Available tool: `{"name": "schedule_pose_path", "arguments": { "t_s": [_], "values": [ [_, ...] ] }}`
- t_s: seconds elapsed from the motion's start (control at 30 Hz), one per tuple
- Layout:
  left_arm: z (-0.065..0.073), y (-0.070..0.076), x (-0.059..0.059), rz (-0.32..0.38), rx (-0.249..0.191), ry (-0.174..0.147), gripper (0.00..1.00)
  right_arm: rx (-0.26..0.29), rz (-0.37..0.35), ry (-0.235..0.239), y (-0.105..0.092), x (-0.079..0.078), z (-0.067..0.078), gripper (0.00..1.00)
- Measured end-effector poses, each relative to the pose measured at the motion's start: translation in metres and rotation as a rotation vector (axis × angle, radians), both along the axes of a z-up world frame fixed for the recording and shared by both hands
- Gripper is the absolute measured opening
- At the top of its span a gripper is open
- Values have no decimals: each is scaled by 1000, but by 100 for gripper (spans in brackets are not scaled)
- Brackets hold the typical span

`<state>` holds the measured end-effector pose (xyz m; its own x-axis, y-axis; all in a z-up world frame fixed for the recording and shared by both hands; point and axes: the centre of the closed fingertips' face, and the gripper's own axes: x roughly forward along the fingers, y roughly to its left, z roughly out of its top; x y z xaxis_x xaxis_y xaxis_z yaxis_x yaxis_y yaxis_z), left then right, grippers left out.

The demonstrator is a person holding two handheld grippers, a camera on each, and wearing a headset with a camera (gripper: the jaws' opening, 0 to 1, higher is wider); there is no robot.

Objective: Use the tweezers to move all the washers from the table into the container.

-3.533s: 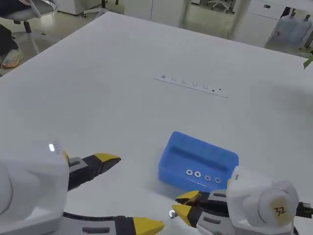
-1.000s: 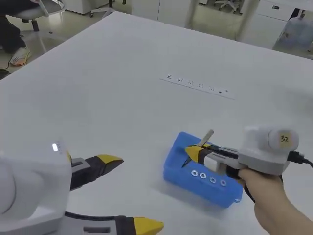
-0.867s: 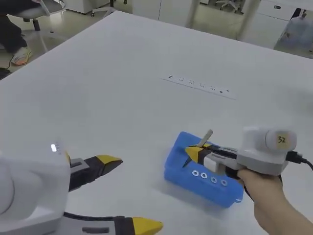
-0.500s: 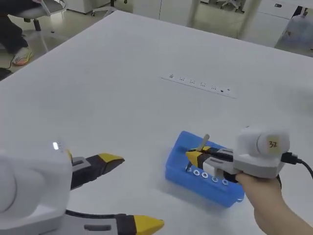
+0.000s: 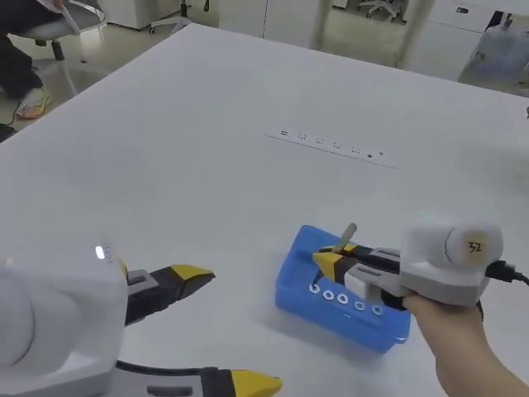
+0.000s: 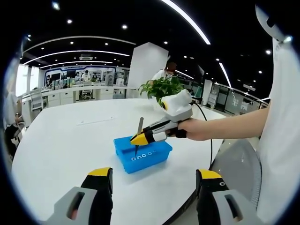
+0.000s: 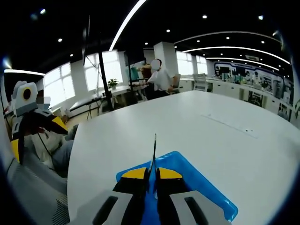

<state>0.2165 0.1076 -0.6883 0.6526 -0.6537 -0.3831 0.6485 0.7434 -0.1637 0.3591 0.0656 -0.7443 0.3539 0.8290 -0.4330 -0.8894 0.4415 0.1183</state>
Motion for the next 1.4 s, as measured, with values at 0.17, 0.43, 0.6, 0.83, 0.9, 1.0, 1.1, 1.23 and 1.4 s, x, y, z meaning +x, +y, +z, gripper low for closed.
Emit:
{"name": "schedule_pose_path", "arguments": {
  "t_s": [0.17, 0.43, 0.6, 0.83, 0.9, 1.0, 1.1, 1.23, 1.4],
  "values": [
    [0, -4, 0, -13, 5, -3, 71, 21, 12, -41, -8, -14, 19, 3],
    [4, -10, 3, -41, 4, -18, 65, 12, 89, -81, -15, -55, 34, 3],
    [6, -18, 2, -85, 5, -25, 60, -43, 161, -77, -17, -81, 22, 3],
    [2, -30, 0, -156, 52, -26, 49, -190, 325, -82, -20, -120, -8, 4],
    [-1, -35, -2, -180, 60, -16, 45, -228, 379, -87, -19, -132, -15, 4],
    [-3, -40, -5, -206, 61, -4, 39, -264, 442, -95, -17, -146, -22, 4],
    [-7, -45, -11, -245, 79, 7, 29, -293, 486, -112, -15, -157, -26, 3],
    [-8, -52, -18, -296, 86, 9, 22, -309, 529, -119, -10, -168, -29, 3],
    [-11, -58, -24, -362, 127, 3, 18, -315, 556, -125, -6, -174, -29, 3]
  ]
}}
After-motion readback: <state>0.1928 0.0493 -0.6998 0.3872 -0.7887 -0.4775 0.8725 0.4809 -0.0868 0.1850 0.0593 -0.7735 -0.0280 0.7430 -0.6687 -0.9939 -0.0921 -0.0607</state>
